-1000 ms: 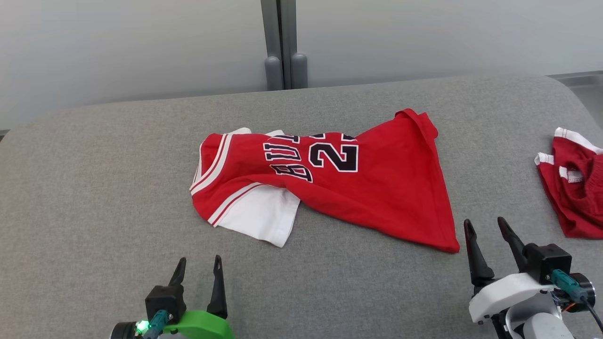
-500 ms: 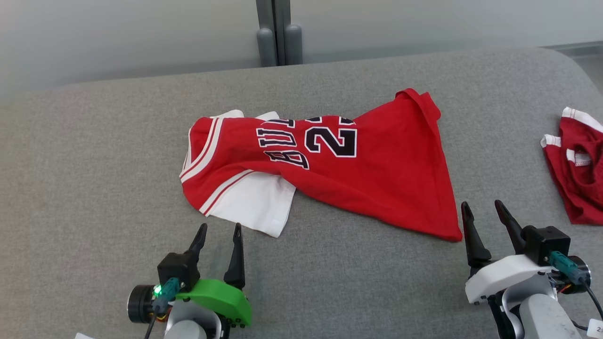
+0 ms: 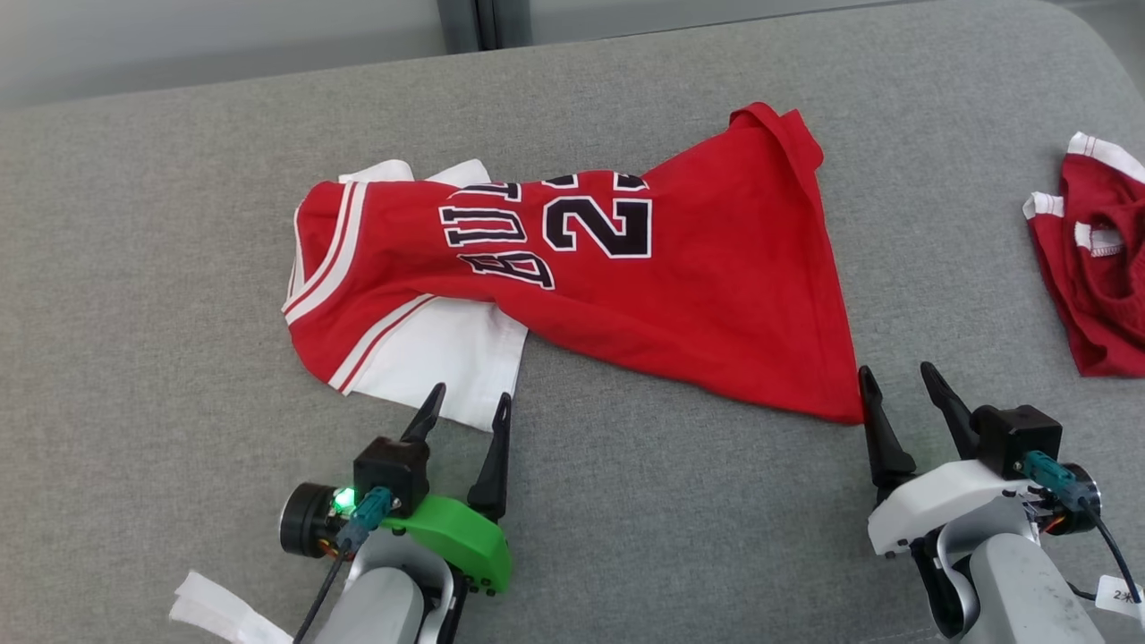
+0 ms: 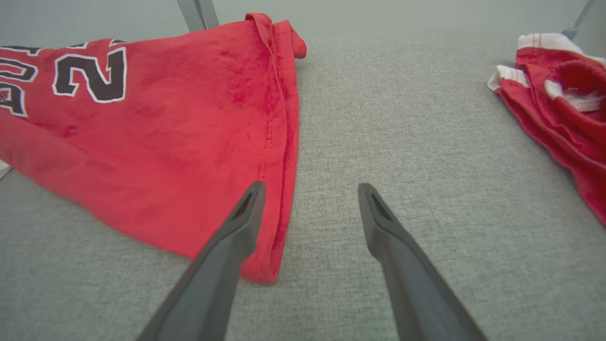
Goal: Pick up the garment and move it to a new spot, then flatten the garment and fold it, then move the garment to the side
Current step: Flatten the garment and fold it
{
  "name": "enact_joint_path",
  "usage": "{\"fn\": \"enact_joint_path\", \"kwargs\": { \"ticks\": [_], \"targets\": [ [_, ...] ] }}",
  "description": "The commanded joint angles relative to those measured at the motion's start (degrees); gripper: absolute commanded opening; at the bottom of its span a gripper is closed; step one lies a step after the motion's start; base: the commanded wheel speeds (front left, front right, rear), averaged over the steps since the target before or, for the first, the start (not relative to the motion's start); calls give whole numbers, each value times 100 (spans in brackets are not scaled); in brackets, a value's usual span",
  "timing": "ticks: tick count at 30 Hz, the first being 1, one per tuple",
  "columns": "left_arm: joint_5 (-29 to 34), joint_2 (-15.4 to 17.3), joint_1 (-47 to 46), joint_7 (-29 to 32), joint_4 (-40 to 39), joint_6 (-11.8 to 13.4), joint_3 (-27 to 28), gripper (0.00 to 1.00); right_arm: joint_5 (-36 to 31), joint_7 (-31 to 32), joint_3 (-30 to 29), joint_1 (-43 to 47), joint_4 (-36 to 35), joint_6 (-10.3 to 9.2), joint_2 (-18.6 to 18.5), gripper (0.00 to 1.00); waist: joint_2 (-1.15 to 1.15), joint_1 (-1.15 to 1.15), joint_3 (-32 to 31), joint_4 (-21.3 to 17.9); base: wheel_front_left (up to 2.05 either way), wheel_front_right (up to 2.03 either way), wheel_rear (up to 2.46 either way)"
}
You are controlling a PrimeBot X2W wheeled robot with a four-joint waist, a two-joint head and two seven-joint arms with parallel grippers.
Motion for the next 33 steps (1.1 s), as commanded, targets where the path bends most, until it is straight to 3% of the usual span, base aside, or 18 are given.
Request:
{"fn": "enact_joint_path", "kwargs": {
  "ticks": [1,9,23,25,28,33],
  "targets": [
    [54,25,-99,2,51,-31,-48,100,64,-23,27,-84,46,-9,-22,100,0,0,94,-70,0,0,0],
    [289,26,-209,2,427,-85,-267,100,207,-23,299,-271,361,-9,-20,100,0,0,194,-103,0,0,0],
    [131,28,-285,28,946,31,-491,100,352,36,767,-428,1330,-6,-2,100,0,0,268,-45,0,0,0],
    [113,30,-301,35,1044,63,-529,100,382,39,885,-446,1422,-4,12,93,0,0,268,-44,0,0,0],
    [64,33,-334,47,1122,88,-567,100,437,51,1041,-418,1486,6,29,99,0,0,261,-45,0,0,0],
    [17,35,-327,47,1146,138,-581,100,480,51,1216,-219,1442,16,44,100,0,0,215,-43,0,0,0]
  ]
}}
